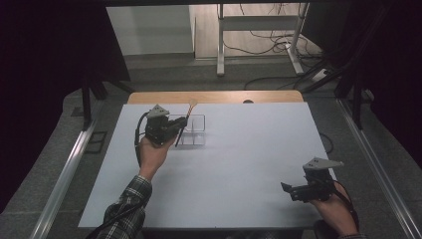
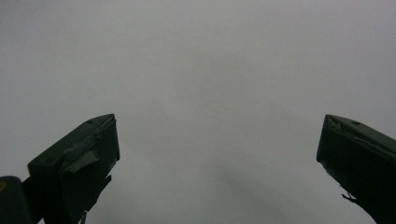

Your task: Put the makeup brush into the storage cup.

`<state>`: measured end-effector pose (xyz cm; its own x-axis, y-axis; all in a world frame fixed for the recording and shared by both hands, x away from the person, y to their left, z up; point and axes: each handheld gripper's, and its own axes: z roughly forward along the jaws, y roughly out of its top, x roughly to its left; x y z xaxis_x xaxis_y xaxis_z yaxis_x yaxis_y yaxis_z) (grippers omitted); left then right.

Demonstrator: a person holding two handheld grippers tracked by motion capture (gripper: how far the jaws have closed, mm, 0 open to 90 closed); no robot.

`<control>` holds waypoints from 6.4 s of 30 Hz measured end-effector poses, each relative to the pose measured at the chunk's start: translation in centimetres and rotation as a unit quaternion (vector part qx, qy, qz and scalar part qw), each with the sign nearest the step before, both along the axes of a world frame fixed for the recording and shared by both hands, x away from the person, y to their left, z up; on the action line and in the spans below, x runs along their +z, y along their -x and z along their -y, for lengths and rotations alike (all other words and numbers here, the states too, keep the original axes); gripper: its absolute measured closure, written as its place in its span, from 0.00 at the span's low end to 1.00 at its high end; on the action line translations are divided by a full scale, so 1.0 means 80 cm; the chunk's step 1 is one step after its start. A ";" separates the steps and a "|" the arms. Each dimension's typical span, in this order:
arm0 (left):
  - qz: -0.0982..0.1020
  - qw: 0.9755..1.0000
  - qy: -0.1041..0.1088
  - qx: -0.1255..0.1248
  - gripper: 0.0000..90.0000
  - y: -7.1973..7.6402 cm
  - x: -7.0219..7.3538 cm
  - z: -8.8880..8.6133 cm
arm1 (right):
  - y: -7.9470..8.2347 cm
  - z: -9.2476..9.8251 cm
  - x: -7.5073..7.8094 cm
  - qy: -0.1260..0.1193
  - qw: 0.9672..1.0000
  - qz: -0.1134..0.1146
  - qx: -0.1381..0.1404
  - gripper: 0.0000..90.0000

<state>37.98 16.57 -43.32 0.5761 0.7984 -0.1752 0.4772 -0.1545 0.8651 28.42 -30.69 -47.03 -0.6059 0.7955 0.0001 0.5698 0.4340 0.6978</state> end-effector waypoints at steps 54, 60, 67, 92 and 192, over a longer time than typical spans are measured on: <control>0.025 0.999 0.014 0.019 0.92 -0.074 0.001 0.047 | 0.000 0.000 -0.001 0.003 1.000 -0.006 0.001 0.00; 0.028 0.999 0.018 0.022 0.92 -0.081 -0.002 0.053 | 0.000 0.000 -0.001 0.003 1.000 -0.005 0.003 0.00; 0.032 0.999 0.015 0.026 0.92 -0.085 -0.003 0.057 | 0.000 0.000 -0.001 0.003 1.000 -0.005 0.004 0.00; 0.028 0.999 0.008 0.035 0.92 -0.088 -0.028 0.059 | 0.000 -0.001 -0.002 0.005 1.000 -0.008 0.009 0.00; -0.031 0.996 -0.065 -0.052 0.00 -0.062 -0.016 0.048 | -0.001 -0.002 -0.001 0.003 1.000 -0.009 0.009 0.00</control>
<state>42.93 12.72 -44.61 0.6487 0.7527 -0.1122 0.5038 -0.3141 0.8047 28.46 -30.55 -47.13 -0.6195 0.7850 0.0061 0.5749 0.4484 0.6844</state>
